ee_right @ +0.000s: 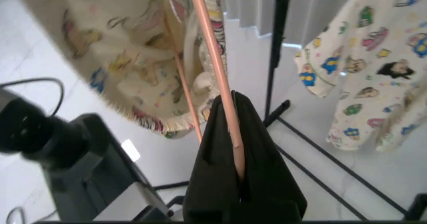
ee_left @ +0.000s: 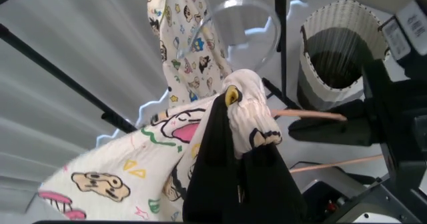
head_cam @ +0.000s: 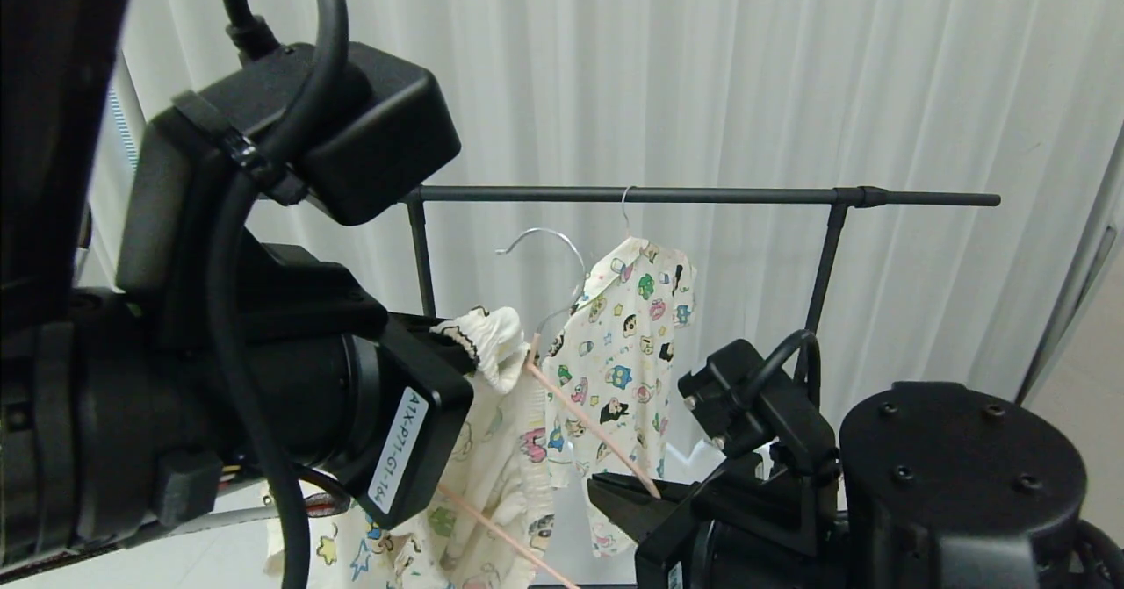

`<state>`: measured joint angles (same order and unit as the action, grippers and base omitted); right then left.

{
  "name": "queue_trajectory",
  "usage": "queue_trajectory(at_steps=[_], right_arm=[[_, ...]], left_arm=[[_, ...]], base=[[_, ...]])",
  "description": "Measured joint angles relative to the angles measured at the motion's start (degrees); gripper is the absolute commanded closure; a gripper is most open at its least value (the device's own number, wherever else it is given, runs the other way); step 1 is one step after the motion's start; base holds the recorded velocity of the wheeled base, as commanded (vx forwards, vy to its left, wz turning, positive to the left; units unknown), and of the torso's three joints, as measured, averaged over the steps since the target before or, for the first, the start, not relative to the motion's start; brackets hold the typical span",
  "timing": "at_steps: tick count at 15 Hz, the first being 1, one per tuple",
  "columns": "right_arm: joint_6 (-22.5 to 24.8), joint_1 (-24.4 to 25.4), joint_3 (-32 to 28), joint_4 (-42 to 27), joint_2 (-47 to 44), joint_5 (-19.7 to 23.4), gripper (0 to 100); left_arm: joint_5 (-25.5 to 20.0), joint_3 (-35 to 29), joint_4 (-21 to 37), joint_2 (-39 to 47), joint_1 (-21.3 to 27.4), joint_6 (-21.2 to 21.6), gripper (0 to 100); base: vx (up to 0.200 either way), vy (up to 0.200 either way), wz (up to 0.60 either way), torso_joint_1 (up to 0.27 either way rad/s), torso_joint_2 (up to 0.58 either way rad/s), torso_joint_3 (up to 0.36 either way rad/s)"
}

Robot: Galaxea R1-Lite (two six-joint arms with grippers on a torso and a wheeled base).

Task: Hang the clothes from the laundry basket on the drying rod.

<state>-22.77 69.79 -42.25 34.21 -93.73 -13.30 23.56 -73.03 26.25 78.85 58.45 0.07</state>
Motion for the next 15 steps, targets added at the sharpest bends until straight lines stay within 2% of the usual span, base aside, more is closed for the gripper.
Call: queue_trajectory(at_steps=[6,7,12,15], right_arm=[[-0.7,0.0,-0.4,2.1,0.2,-3.1,100],[-0.7,0.0,-0.4,2.1,0.2,-3.3,100],[0.5,-0.3,-0.5,2.2,1.3,-3.9,100],[2.1,-0.6,-0.3,2.3,2.1,-3.9,100]], left_arm=[[1.0,1.2,0.0,-0.2,0.0,0.0,100],[1.1,1.2,0.0,-0.2,0.0,0.0,0],[1.2,1.3,-0.1,-1.1,-0.9,0.0,0],[1.2,1.2,-3.4,-1.6,-2.5,0.1,0]], base=[[0.000,0.000,0.00,0.000,0.00,0.000],[0.000,0.000,0.00,0.000,0.00,0.000],[0.000,0.000,0.00,0.000,0.00,0.000],[0.000,0.000,0.00,0.000,0.00,0.000]])
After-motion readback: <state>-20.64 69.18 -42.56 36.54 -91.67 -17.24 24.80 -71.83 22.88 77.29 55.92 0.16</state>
